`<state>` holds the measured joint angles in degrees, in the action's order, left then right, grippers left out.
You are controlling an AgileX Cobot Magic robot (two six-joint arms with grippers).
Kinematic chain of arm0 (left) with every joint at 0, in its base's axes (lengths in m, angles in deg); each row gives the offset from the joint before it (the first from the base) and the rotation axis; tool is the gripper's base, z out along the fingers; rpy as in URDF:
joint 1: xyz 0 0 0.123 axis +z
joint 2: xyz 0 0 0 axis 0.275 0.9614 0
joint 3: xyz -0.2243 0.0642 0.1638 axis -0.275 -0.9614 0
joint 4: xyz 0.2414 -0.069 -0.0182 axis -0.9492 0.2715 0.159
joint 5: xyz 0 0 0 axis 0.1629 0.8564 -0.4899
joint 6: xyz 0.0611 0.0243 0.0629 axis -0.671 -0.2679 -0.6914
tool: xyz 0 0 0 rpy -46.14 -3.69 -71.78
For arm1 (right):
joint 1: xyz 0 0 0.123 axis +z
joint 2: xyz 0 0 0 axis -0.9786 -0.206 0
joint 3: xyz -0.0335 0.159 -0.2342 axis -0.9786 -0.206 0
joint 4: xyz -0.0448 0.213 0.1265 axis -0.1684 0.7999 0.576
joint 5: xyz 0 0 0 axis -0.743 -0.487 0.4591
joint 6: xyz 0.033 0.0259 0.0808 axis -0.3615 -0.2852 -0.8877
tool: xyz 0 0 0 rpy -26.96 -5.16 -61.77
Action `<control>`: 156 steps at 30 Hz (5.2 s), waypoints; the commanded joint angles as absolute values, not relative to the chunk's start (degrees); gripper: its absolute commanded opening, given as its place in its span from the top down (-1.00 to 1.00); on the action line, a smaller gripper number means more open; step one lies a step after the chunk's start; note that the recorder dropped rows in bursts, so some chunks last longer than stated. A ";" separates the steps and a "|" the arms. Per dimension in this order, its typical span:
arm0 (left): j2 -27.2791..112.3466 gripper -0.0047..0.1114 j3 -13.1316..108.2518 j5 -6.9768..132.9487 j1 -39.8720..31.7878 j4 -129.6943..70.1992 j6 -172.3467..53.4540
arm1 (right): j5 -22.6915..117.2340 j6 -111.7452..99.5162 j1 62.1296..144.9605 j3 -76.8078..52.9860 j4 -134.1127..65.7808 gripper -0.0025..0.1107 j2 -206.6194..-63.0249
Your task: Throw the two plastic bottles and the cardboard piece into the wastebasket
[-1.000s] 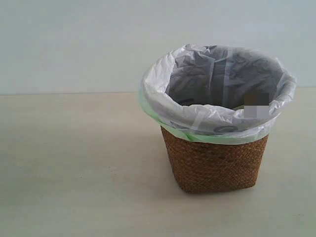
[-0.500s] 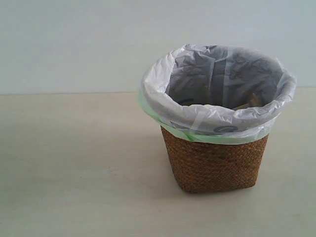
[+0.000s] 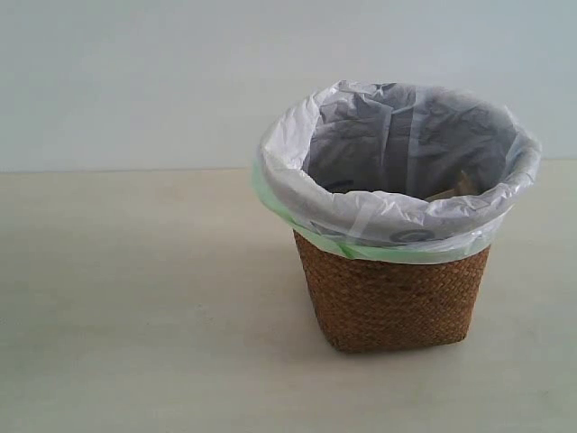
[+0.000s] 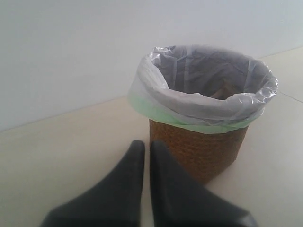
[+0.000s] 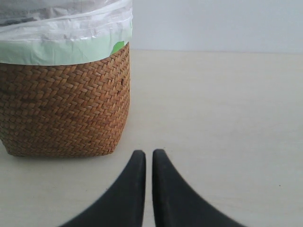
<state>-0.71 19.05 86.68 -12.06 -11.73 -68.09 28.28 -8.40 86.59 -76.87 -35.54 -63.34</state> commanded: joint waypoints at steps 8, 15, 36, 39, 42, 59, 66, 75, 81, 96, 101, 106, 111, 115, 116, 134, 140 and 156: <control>-12.21 0.85 13.88 82.16 2.34 -16.02 -61.12 | 28.82 -8.12 86.66 -76.81 -35.99 0.91 -63.02; -20.14 0.85 5.49 65.18 6.12 -27.78 -44.11 | 28.82 -8.12 86.66 -76.81 -35.99 0.91 -63.02; -27.28 0.85 -13.13 63.32 18.77 -31.11 -44.23 | 28.82 -8.12 86.66 -76.81 -35.99 0.91 -63.02; -27.28 0.85 -13.13 67.14 18.77 -33.35 -44.66 | 28.82 -8.12 86.66 -76.81 -35.99 0.91 -63.02; -27.28 0.85 -13.13 70.35 18.77 -35.17 -45.55 | 28.82 -8.12 86.66 -76.81 -35.99 0.91 -63.02; -27.28 0.85 -13.13 80.26 18.77 -35.32 -47.98 | 28.82 -8.12 86.66 -76.81 -35.99 0.91 -63.02; -27.28 0.85 -13.13 79.74 18.77 -35.32 -47.98 | 28.82 -8.12 86.66 -76.81 -35.99 0.91 -63.02; -27.28 0.85 -13.13 79.74 18.77 -35.32 -47.98 | 28.82 -8.12 86.66 -76.81 -35.99 0.91 -63.02; -27.28 0.85 -13.13 79.74 18.77 -35.32 -47.98 | 28.82 -8.12 86.66 -76.81 -35.99 0.91 -63.02; -27.28 0.85 -13.13 79.74 18.77 -35.32 -47.98 | 28.82 -8.12 86.66 -76.81 -35.99 0.91 -63.02; -27.28 0.85 -13.13 79.74 18.77 -35.32 -47.98 | 28.82 -8.12 86.66 -76.81 -35.99 0.91 -63.02; -27.28 0.85 -13.13 79.74 18.77 -35.32 -47.98 | 28.82 -8.12 86.66 -76.81 -35.99 0.91 -63.02; -27.28 0.85 -13.13 79.74 18.77 -35.32 -47.98 | 28.82 -8.12 86.66 -76.81 -35.99 0.91 -63.02; -27.28 0.85 -13.13 79.74 18.77 -35.32 -47.98 | 28.82 -8.12 86.66 -76.81 -35.99 0.91 -63.02; -27.28 0.85 -13.13 79.74 18.77 -35.32 -47.98 | 28.82 -8.12 86.66 -76.81 -35.99 0.91 -63.02; -27.28 0.85 -13.13 79.74 18.77 -35.32 -47.98 | 28.82 -8.12 86.66 -76.81 -35.99 0.91 -63.02; -27.28 0.85 -13.13 79.74 18.77 -35.32 -47.98 | 28.82 -8.12 86.66 -76.81 -35.99 0.91 -63.02; -27.28 0.85 -13.13 79.74 18.77 -35.32 -47.98 | 28.82 -8.12 86.66 -76.81 -35.99 0.91 -63.02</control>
<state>-27.05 -13.01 80.14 18.59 -35.24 -47.99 28.28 -8.40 86.59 -76.87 -35.54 -63.34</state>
